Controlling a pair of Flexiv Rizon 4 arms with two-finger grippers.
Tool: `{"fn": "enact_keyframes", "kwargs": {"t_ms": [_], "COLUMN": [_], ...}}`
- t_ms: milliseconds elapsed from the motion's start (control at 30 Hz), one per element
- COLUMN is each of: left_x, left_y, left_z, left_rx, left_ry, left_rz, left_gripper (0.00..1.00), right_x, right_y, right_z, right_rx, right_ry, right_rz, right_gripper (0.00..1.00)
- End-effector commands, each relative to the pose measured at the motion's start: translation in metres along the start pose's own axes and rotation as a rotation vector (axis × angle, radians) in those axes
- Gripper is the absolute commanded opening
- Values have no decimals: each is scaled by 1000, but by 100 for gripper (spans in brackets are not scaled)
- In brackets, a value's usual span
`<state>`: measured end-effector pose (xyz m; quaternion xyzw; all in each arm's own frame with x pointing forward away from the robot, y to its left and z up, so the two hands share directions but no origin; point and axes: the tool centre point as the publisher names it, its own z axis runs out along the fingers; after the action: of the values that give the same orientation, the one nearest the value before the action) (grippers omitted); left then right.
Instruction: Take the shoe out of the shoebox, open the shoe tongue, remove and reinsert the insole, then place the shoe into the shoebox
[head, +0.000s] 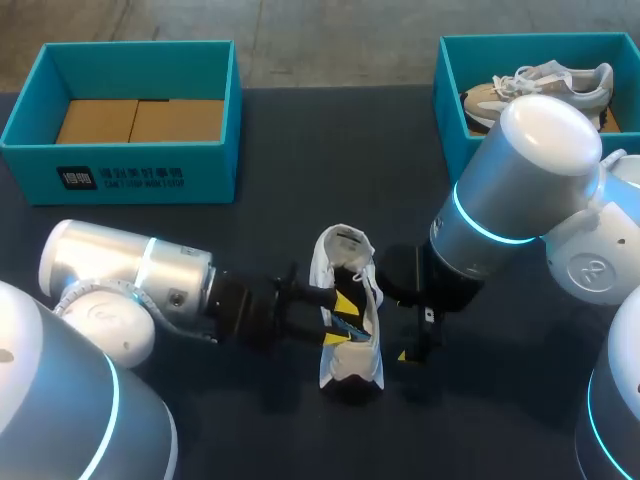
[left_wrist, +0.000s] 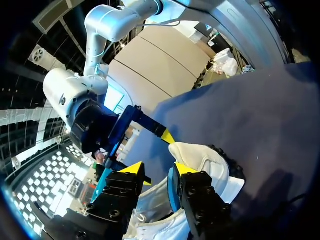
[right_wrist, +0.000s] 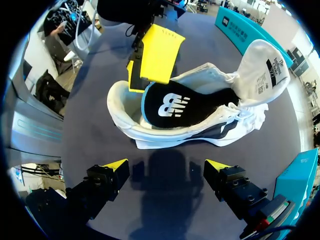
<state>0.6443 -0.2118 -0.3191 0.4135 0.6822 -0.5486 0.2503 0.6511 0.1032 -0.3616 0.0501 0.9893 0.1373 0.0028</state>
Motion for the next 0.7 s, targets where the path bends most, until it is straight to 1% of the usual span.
{"fn": "enact_keyframes", "kwargs": {"t_ms": [33,333,400,567,700], "left_x": [-2,-9,-10,-9,-11], "left_y": [-8,-15,-16,-14,-13], "left_z": [-11,-31,-36,-45,-53], "left_rx": [-20,-23,-18,-58,-74], "left_ry": [6,36,65,137,175], "left_rz": [5,-21,-37,-30,-28], "left_gripper": [39,39,39,39,39], "right_x": [1,1,1,1,1], "right_y": [1,1,1,1,1], "right_z": [2,2,2,2,2], "right_rx": [2,2,2,2,2], "right_ry": [-4,-4,-4,-4,-4], "right_rz": [1,1,1,1,1], "right_gripper": [100,100,100,100,100]}}
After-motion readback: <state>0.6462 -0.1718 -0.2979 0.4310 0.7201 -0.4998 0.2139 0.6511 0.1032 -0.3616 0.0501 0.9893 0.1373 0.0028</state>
